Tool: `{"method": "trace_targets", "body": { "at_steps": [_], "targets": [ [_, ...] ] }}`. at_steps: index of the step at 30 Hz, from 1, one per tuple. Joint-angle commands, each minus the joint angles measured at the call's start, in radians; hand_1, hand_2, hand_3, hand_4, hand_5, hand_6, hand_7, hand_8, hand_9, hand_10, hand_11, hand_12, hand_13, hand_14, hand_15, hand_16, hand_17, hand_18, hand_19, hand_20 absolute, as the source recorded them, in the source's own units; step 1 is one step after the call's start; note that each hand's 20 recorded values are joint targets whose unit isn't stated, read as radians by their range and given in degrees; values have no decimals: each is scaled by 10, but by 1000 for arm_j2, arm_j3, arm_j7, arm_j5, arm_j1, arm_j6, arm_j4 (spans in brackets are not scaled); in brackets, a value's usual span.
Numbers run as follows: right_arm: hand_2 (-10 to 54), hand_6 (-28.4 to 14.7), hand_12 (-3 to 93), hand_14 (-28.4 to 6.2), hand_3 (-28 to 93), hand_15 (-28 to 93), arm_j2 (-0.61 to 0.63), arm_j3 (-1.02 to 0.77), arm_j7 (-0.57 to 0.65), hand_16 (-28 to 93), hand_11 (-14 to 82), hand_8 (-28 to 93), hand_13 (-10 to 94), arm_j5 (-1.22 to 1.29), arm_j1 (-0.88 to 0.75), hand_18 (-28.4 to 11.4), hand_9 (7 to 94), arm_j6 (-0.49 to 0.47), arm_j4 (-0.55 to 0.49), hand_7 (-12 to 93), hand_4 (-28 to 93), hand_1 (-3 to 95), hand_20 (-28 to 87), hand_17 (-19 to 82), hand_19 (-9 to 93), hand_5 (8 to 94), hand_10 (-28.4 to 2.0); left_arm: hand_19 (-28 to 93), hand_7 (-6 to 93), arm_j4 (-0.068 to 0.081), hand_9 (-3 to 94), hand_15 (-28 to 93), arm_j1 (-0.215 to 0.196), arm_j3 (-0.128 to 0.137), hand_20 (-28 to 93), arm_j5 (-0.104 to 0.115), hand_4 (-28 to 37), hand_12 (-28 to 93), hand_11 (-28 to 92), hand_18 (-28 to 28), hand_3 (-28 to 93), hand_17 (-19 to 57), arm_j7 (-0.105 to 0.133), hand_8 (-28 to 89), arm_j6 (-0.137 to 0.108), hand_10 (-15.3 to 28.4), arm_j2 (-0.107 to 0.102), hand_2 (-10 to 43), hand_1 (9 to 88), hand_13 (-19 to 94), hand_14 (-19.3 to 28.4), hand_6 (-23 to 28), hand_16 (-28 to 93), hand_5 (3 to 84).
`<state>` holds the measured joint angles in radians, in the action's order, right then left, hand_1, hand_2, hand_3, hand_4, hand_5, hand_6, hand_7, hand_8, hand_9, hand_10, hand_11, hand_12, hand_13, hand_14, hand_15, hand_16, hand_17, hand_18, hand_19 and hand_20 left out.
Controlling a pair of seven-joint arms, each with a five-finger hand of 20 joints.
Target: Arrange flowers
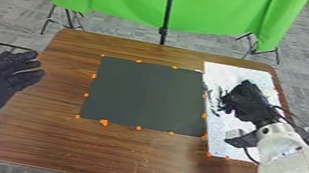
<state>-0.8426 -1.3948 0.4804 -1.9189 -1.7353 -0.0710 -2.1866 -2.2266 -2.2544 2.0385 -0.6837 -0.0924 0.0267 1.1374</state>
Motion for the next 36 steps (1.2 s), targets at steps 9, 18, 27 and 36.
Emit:
{"method": "trace_targets", "body": {
  "at_steps": [9,18,27,36],
  "targets": [
    [32,-68,293,-67,932,782,-322,608,-16,265,613,-58,852,-114,570,-185,901,-167,312,566,-70,295,308,413,932,895,-92,619,234,-19,344,494,-209,144,-37,39,-283,145,324,238,730,-64,-14,-113,55,155,8,43,261,272,186,70,-71,407],
    [38,-64,293,-64,932,777,-416,761,28,262,608,-72,852,-190,617,-182,899,-194,464,569,-94,298,301,412,932,890,-91,615,233,-4,345,495,-216,123,-29,40,-283,147,323,237,732,-65,10,-111,-2,153,12,40,263,274,184,69,-66,408],
    [50,-59,296,-58,928,769,-514,805,23,264,601,-173,848,-253,625,-179,892,-142,613,581,-132,304,291,408,932,890,-89,615,237,36,346,497,-115,57,-22,34,-283,148,327,238,731,-63,-39,-112,32,154,-33,40,263,277,183,69,-66,410],
    [50,-56,297,-60,924,767,-549,804,-73,265,600,-158,840,-299,589,-176,885,-120,635,586,-146,307,281,398,932,879,-88,614,236,52,346,496,-81,23,-19,36,-283,148,328,238,729,-63,-67,-113,42,154,-53,42,262,276,183,70,-67,410]
  ]
}}
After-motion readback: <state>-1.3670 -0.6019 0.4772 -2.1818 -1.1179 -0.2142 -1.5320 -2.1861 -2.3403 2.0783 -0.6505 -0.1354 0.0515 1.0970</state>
